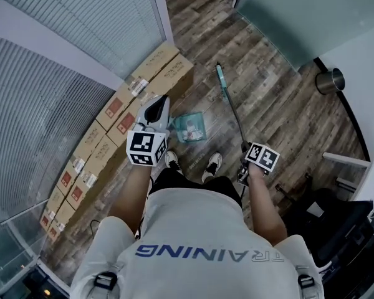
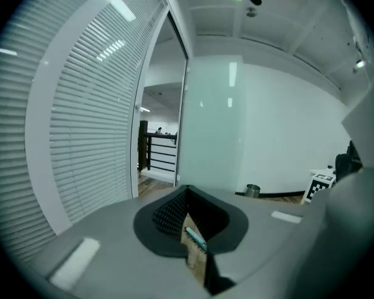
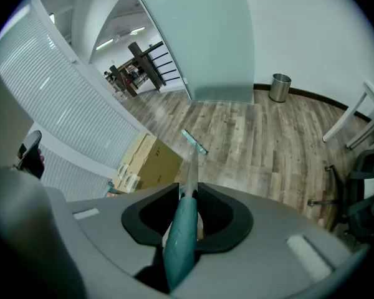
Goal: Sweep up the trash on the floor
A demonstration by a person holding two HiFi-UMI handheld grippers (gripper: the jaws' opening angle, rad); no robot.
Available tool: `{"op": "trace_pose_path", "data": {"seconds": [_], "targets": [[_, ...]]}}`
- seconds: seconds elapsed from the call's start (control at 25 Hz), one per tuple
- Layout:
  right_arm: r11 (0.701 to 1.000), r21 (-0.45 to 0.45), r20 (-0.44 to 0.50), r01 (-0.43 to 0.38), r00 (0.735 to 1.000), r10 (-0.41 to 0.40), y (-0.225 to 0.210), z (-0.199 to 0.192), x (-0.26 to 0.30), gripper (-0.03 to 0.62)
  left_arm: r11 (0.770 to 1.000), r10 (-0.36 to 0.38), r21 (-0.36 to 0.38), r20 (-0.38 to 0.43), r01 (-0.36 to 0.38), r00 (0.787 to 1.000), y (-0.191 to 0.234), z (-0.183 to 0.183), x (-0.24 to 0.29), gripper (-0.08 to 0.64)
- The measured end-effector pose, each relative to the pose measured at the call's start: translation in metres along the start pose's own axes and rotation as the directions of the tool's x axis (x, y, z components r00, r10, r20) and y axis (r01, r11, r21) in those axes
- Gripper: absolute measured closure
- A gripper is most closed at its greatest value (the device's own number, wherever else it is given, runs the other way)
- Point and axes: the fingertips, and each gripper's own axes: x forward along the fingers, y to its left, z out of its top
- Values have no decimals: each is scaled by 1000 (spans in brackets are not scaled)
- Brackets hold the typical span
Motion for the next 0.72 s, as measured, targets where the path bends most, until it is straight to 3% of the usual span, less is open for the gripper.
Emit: {"op": "trace_pose_path", "data": {"seconds": [0.36, 0.72], "targets": [[996, -84, 138, -39, 989, 50, 56, 53, -40, 482, 1000, 4, -21, 139, -1, 990, -16, 68, -22, 558], [990, -131, 185, -57, 979, 81, 74, 67, -63, 482, 1000, -28, -10, 183, 30, 983, -35, 88, -29, 558]]}}
